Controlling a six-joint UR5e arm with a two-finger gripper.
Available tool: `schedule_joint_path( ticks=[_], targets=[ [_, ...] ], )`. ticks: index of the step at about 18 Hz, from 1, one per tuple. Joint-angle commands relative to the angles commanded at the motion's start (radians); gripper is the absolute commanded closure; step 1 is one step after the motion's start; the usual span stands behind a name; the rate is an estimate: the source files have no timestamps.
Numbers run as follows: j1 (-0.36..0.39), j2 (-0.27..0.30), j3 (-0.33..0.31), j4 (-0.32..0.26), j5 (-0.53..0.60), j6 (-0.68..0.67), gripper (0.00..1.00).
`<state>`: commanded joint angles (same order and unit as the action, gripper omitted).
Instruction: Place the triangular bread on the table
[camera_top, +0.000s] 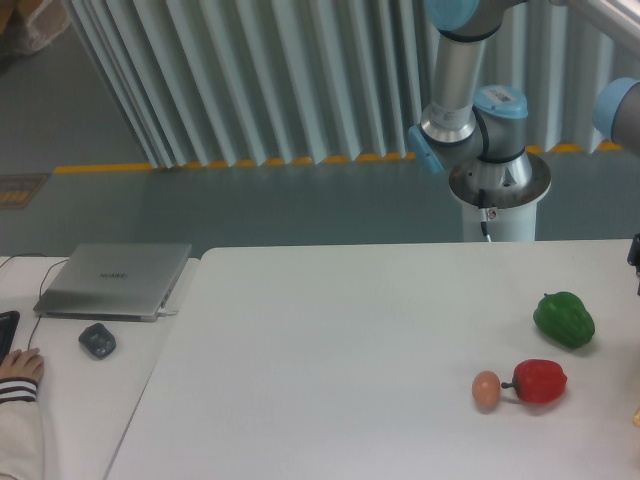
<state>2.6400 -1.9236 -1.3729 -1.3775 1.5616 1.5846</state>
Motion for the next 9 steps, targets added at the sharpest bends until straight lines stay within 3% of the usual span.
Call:
schedule_joint_path(
  ticks=[9],
  targets=[
    [0.014,0.008,0.000,0.002,-0.058,-0.005,0.00]
  ],
)
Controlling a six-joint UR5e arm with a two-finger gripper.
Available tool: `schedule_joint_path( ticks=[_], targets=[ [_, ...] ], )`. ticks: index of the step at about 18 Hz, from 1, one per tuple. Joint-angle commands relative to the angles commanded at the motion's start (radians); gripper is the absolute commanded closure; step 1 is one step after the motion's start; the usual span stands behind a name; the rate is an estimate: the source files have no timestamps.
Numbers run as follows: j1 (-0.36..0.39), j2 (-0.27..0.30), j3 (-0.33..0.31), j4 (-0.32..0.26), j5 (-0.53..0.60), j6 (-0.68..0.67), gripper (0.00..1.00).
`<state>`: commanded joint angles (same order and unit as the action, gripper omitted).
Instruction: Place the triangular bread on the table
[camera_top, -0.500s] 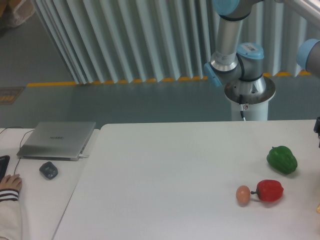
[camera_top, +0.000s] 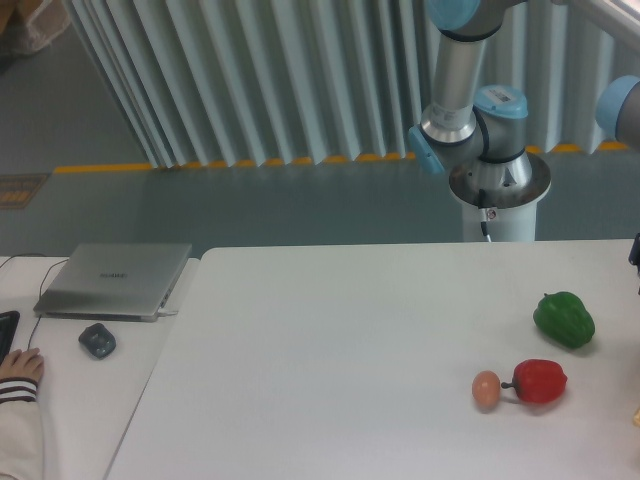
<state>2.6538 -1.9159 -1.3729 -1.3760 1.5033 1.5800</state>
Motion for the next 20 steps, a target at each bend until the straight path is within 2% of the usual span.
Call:
schedule_joint_path(
  ticks=[3,6,7,10,12,13,15,16,20],
  targets=[
    [0.018,0.009,0.000,0.000,-0.012,0.000,0.00],
    [0.017,0.012,-0.021,0.038,-0.032,0.000,0.00],
    [0.021,0.027,-0.043,0.096,-0.032,0.014,0.00],
    [0.057,0.038,-0.104,0.178,-0.054,-0.001,0.00],
    [0.101,0.037,-0.101,0.175,-0.045,0.012,0.00],
    [0.142,0.029,-0.097,0.149,-0.032,0.027,0.00],
    [0.182,-0.010,-0.068,0.072,0.114,0.176,0.00],
    [0.186,-0.034,-0.058,0.068,0.171,0.199,0.00],
    [0.212,-0.092,-0.043,0.071,0.198,0.207,0.00]
  ],
)
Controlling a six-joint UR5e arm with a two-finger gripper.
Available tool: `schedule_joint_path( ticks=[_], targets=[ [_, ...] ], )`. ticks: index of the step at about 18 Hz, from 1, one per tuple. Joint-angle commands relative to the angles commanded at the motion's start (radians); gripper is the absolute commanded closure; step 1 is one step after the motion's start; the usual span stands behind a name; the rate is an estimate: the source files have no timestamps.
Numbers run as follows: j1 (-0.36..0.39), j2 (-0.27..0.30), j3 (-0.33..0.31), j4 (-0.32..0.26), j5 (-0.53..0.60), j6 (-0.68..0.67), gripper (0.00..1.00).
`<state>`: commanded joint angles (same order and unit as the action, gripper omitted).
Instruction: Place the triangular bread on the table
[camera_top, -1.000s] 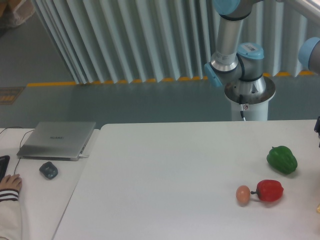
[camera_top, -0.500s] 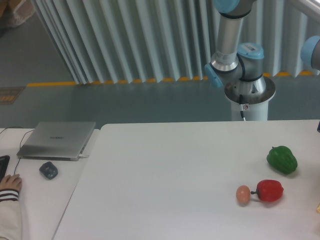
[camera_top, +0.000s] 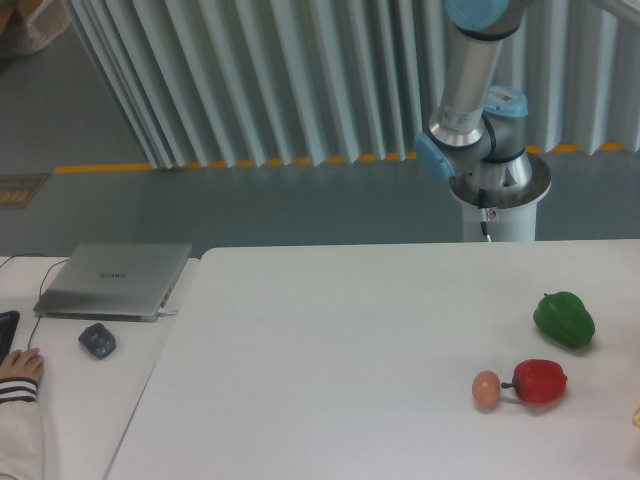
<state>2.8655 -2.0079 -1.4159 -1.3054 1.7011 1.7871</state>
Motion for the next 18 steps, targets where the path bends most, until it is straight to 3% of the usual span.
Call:
schedule_joint_path(
  ticks=[4,9,12,18],
  targets=[
    [0.000,-0.029,0.032,-0.021,0.012,-0.028,0.00],
    [-0.008,-0.052,0.028,-0.012,-0.003,-0.066,0.00],
    [-0.037,-0.065,0.028,0.005,-0.003,-0.133,0.00],
    [-0.029,-0.081,0.023,0.048,-0.005,-0.118,0.00]
  ],
)
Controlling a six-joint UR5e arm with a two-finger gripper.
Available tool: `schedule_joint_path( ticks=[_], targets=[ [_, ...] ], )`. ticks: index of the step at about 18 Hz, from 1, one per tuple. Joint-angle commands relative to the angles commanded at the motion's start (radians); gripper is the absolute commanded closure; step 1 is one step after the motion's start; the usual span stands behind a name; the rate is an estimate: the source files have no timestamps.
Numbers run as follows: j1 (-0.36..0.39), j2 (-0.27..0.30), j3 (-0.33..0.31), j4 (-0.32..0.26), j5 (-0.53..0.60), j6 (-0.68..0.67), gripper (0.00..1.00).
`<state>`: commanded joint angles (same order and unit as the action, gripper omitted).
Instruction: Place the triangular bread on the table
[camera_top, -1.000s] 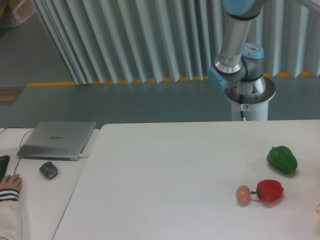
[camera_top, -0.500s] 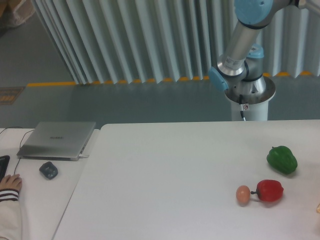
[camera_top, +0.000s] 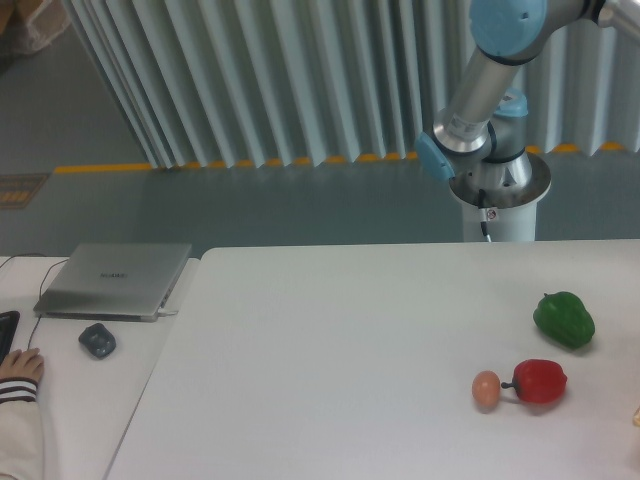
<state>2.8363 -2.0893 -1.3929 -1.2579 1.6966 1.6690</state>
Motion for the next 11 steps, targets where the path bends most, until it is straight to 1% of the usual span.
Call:
schedule_joint_path(
  ticks=[3,8,9,11],
  targets=[
    [0.002,-0.003,0.002,0.005,0.000,-0.002,0.00],
    [-0.001,-0.015,-0.020,0.067,-0.005,-0.012,0.00],
    [-0.001,-0.017,-0.023,0.069,-0.005,-0.009,0.07],
    [-0.001,-0.017,-0.025,0.071,-0.003,-0.005,0.29]
  ],
)
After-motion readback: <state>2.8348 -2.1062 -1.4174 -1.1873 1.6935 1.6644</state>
